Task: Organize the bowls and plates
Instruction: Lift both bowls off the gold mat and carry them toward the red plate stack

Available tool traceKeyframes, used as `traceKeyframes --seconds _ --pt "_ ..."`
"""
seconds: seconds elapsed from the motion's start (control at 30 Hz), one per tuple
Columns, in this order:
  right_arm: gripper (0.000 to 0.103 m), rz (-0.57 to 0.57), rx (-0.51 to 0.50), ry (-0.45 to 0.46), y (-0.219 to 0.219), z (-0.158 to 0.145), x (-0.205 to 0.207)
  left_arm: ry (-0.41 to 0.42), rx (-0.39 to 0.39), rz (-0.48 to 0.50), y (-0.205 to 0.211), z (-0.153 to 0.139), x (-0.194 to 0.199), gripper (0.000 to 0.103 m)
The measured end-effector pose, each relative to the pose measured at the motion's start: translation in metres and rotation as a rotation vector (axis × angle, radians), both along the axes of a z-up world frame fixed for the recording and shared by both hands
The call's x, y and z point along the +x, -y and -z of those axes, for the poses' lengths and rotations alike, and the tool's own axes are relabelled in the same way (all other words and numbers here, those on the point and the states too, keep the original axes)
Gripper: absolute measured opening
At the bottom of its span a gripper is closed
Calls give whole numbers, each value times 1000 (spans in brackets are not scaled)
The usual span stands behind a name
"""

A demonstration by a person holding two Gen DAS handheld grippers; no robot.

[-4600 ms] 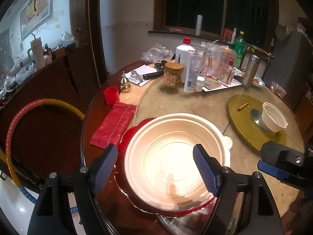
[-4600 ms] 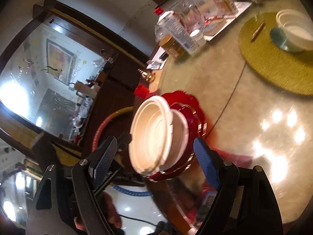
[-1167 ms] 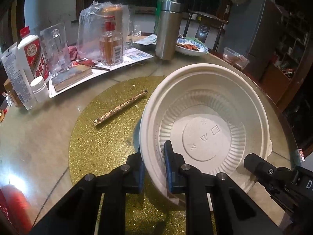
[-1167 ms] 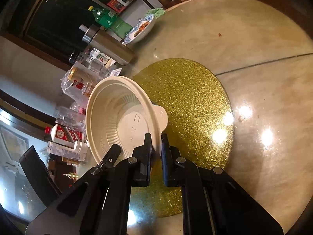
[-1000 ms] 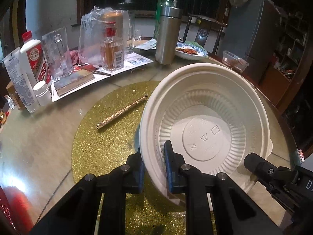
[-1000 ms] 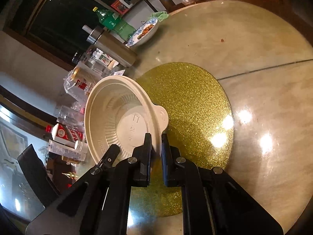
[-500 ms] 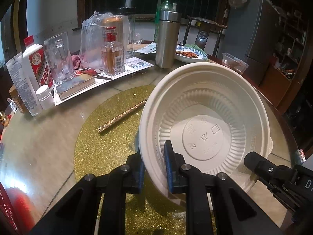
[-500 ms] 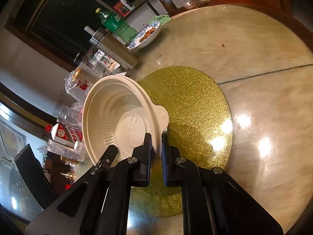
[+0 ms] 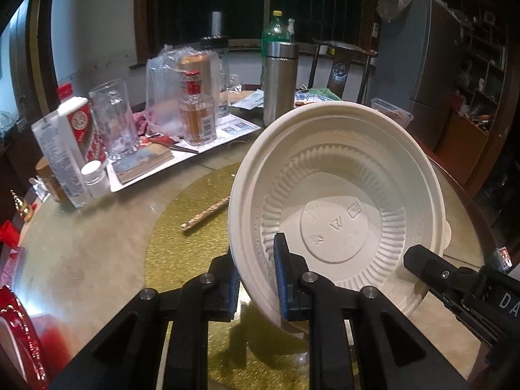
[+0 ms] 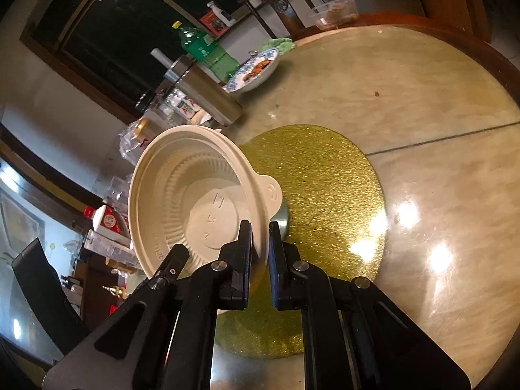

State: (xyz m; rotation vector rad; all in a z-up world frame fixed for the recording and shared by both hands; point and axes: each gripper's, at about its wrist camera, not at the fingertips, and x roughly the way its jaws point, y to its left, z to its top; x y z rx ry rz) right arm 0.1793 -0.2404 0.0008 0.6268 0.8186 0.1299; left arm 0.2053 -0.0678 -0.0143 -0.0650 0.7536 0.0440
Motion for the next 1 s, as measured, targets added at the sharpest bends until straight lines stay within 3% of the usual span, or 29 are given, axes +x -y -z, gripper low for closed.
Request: traceKeyframes --seconds 0.57,1.0 --pt "10 -181 -100 62 -79 -24 -35 28 -9 -113 -68 -23 -61 19" --pt "10 -182 -133 36 -85 -24 -90 8 -71 -57 -80 -15 -107 19"
